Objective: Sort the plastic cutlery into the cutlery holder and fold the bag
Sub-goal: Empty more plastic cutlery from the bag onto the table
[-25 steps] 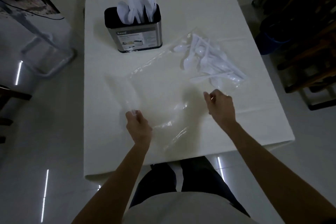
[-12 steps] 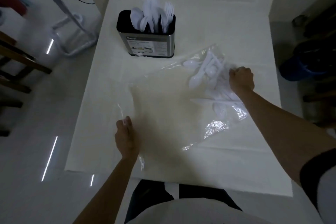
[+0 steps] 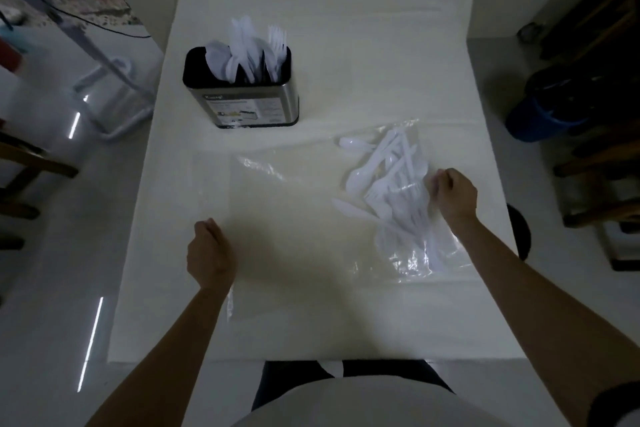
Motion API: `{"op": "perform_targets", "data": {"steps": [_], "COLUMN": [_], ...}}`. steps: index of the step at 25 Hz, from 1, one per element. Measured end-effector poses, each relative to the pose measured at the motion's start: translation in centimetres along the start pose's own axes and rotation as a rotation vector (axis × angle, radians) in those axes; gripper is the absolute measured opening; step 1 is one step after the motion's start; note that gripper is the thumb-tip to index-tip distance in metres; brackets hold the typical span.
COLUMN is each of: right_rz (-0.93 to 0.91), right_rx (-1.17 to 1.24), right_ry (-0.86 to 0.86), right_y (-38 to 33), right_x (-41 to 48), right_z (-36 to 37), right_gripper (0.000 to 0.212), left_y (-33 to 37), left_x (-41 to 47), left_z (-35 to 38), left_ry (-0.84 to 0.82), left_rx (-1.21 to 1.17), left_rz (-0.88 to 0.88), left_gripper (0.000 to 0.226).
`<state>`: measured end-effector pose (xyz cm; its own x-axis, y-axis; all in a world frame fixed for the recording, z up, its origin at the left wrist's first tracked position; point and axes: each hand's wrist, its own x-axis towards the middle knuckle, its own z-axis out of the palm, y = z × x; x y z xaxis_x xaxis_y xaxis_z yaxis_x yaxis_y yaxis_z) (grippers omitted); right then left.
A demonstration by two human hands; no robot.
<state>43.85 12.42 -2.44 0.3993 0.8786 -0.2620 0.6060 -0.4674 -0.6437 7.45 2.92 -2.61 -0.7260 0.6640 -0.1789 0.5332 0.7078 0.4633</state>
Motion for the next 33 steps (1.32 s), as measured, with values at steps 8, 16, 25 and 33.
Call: {"op": "perform_targets", "data": {"steps": [8, 16, 25, 33], "right_rz": [0.198, -0.216, -0.207, -0.224], "right_rx": [0.290, -0.074, -0.250, 0.511], "right_ry": [-0.135, 0.201, -0.046, 0.186], "right_y": [2.0, -5.8, -10.5, -11.6], "right_x": [-3.7, -4.3, -5.6, -6.8], "right_z": [-4.1, -6.6, -6.9, -8.2], "right_gripper": [0.042, 0.048, 0.028, 0.033], "left_y": [2.4, 4.6, 5.4, 6.5], "left_x": [0.1, -0.6, -1.2, -0.7], "left_z": [2.0, 2.8, 2.7, 2.2], "left_ry": [-0.076, -0.089, -0.157, -0.168], "left_rx": [0.040, 0.006, -0.049, -0.206], "left_rz": [0.169, 0.224, 0.205, 0.209], "left_gripper": [0.041, 0.042, 0.043, 0.043]}}
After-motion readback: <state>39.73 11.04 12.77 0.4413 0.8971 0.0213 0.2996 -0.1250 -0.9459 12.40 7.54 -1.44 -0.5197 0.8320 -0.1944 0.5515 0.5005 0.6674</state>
